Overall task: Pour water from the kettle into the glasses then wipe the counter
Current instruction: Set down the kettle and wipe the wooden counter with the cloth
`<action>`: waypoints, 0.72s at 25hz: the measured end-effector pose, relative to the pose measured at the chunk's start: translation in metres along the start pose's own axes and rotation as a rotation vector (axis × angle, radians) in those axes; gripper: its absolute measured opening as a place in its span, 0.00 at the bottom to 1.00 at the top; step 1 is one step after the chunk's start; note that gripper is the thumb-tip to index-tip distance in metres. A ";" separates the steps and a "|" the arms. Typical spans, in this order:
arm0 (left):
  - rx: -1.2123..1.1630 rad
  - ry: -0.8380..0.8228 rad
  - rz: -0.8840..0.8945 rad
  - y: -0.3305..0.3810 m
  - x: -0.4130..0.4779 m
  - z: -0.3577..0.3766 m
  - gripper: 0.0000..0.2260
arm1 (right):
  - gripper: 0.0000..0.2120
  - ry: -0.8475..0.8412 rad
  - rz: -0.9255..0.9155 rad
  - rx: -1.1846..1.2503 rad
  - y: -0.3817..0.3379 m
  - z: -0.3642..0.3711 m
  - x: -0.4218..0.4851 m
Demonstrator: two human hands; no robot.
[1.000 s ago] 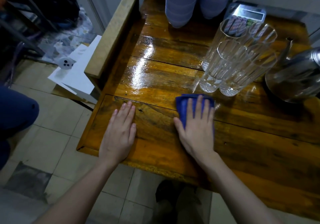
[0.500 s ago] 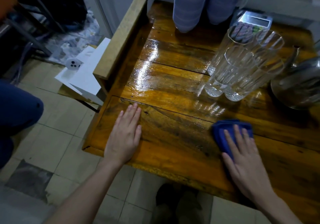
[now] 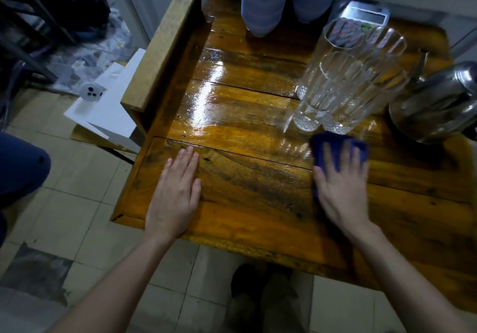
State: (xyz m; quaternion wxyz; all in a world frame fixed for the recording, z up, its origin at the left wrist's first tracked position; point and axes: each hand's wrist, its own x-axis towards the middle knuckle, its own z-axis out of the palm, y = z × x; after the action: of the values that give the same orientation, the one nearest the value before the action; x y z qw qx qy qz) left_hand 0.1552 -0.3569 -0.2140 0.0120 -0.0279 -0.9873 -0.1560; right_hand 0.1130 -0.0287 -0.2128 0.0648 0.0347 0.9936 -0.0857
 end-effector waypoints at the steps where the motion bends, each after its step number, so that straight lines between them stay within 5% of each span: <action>1: -0.002 0.001 0.002 0.000 0.000 0.000 0.24 | 0.29 0.001 -0.055 -0.006 -0.020 0.005 0.002; 6: 0.012 -0.006 0.005 0.000 0.000 0.001 0.24 | 0.29 0.000 -0.360 0.028 -0.102 0.028 -0.036; 11: 0.095 -0.024 0.001 0.003 0.000 0.000 0.25 | 0.26 -0.006 -0.486 0.021 -0.064 0.028 -0.075; 18: 0.031 0.031 -0.064 0.024 0.021 0.000 0.26 | 0.28 0.010 0.002 0.055 0.113 -0.005 -0.093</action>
State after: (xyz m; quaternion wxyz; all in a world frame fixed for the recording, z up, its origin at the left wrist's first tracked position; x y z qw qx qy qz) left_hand 0.1361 -0.3329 -0.2056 0.0227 0.0064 -0.9897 -0.1412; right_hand 0.2137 0.0778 -0.2137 0.0590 0.0379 0.9912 -0.1126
